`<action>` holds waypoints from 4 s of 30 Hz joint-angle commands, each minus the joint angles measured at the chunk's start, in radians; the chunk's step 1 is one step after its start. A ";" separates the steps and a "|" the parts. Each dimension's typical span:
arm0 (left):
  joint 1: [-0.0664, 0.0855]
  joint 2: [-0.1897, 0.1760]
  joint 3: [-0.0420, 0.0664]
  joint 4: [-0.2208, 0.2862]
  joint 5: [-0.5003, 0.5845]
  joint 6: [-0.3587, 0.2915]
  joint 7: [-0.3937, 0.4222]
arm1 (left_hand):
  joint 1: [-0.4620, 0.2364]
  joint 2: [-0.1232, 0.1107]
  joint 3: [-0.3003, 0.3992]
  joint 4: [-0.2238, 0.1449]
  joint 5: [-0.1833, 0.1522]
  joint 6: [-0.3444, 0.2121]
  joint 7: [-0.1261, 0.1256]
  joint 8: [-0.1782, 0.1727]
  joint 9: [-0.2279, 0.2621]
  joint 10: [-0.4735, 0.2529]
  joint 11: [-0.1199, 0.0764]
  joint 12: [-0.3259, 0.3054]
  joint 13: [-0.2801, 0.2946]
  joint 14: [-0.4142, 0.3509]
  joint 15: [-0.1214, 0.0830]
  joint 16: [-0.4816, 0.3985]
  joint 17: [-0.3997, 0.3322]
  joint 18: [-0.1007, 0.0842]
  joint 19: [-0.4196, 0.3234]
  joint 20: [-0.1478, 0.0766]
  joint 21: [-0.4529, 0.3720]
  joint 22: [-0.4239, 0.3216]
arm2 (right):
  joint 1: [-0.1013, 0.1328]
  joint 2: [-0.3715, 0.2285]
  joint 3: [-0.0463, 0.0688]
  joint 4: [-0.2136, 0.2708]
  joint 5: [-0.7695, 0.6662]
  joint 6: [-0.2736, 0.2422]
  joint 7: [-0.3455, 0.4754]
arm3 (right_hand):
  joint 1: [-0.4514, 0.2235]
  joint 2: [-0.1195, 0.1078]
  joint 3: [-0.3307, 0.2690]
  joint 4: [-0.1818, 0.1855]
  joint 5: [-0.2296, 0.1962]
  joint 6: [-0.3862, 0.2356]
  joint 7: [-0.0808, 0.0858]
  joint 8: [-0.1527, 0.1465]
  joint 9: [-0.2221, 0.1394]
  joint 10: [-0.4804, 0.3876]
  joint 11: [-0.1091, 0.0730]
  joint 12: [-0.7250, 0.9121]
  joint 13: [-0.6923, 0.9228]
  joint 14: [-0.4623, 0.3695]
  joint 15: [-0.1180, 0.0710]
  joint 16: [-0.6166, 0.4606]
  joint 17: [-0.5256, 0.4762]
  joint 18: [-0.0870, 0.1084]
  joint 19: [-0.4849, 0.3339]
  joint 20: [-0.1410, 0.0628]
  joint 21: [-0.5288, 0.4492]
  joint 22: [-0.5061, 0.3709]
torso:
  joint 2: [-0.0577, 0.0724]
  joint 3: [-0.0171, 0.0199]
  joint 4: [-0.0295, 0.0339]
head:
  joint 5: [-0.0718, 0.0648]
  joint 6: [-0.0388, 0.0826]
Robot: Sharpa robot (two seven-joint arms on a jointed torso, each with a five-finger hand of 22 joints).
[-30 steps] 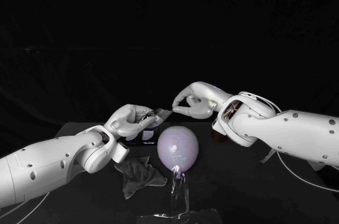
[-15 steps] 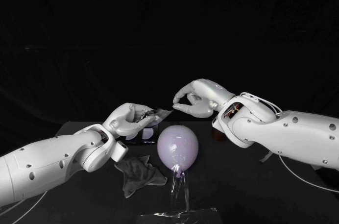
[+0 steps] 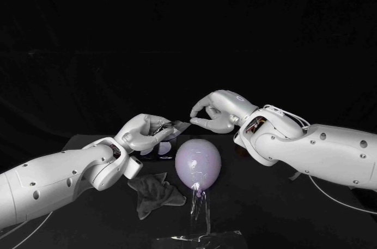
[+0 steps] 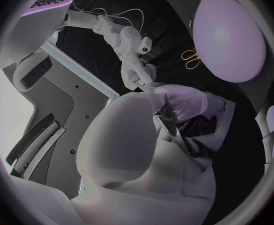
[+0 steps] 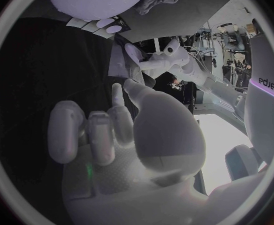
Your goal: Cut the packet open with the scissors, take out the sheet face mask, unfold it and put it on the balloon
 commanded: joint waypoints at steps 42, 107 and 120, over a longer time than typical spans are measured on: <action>0.004 0.002 0.002 0.002 -0.002 -0.002 0.016 | -0.008 0.002 0.000 -0.007 0.002 0.000 0.000 0.006 0.002 0.003 0.000 -0.005 -0.001 0.006 0.000 -0.005 -0.002 -0.006 0.007 -0.002 0.005 -0.002 | -0.002 0.008 -0.002 0.027 -0.071 0.041 0.002 | 0.015 -0.029 -0.028 -0.002 -0.004 -0.003 0.004 0.002 0.000 0.015 0.001 -0.001 0.102 0.089 -0.006 0.007 0.181 -0.006 0.029 0.000 0.000 0.201 | 0.000 0.0000 0.0007 | 0.000 -0.004; 0.007 -0.002 0.002 0.008 0.004 -0.028 0.022 | -0.007 0.005 0.001 -0.010 0.002 -0.001 0.000 0.007 0.004 0.002 -0.001 -0.005 -0.001 0.007 -0.001 -0.006 -0.002 -0.007 0.008 -0.003 0.004 -0.003 | -0.004 0.036 -0.012 0.032 -0.222 0.286 -0.157 | 0.062 -0.037 -0.023 -0.011 0.008 0.012 -0.001 0.021 0.001 -0.001 -0.002 -0.022 0.095 0.090 -0.007 0.009 0.189 -0.005 0.025 0.002 -0.001 0.200 | 0.000 -0.0002 -0.0005 | -0.011 -0.029; 0.008 -0.001 0.002 0.019 0.010 -0.022 0.019 | -0.008 0.006 0.001 -0.011 0.002 -0.001 0.001 0.008 0.005 0.003 -0.001 -0.004 -0.001 0.007 -0.001 -0.006 -0.002 -0.007 0.008 -0.002 0.004 -0.003 | -0.011 0.053 -0.012 0.015 -0.230 0.198 -0.221 | 0.020 -0.031 -0.024 0.028 0.005 0.001 0.003 0.022 -0.005 -0.002 0.001 -0.028 0.094 0.089 -0.004 0.008 0.189 -0.004 0.022 0.004 -0.007 0.198 | 0.001 -0.0006 0.0009 | -0.013 -0.026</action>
